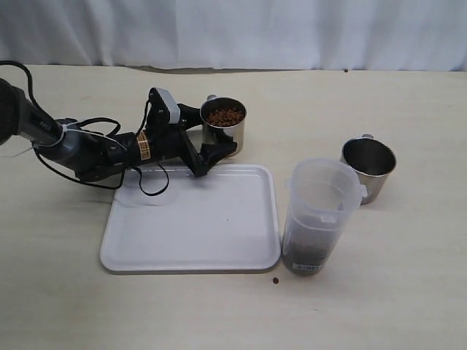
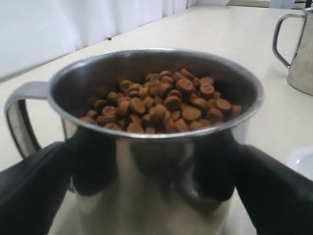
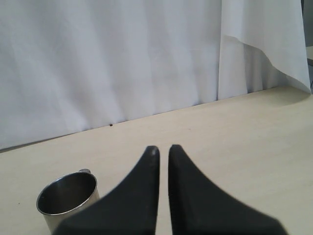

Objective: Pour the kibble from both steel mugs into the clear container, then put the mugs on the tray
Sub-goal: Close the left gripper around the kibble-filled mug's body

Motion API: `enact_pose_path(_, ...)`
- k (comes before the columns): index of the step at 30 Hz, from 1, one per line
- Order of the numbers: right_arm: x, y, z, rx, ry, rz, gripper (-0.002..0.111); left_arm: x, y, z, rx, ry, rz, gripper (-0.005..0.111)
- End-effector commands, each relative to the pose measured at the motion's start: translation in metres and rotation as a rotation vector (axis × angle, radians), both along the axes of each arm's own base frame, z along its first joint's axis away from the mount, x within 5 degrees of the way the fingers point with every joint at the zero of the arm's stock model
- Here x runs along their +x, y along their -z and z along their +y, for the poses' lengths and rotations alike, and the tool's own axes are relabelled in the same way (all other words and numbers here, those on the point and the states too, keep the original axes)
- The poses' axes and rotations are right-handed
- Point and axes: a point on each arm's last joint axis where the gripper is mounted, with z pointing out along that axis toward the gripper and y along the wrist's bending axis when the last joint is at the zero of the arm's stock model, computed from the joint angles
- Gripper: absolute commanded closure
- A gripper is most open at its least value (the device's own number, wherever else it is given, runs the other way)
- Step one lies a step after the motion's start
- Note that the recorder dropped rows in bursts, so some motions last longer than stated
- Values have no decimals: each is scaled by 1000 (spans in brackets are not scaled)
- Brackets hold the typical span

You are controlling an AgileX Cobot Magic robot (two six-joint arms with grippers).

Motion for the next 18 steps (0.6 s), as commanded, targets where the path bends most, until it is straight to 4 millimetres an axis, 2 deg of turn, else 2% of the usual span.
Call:
enact_pose_path(1, 0, 2, 0, 4, -1, 4, 103, 2, -5, -5, -25, 0, -15, 41)
enact_pose_path(12, 0, 2, 0, 4, -1, 4, 103, 3, -4, -5, -18, -10, -10, 41)
enact_pose_path(18, 0, 2, 0, 4, -1, 4, 103, -1, -1, -14, -19, 0, -4, 41)
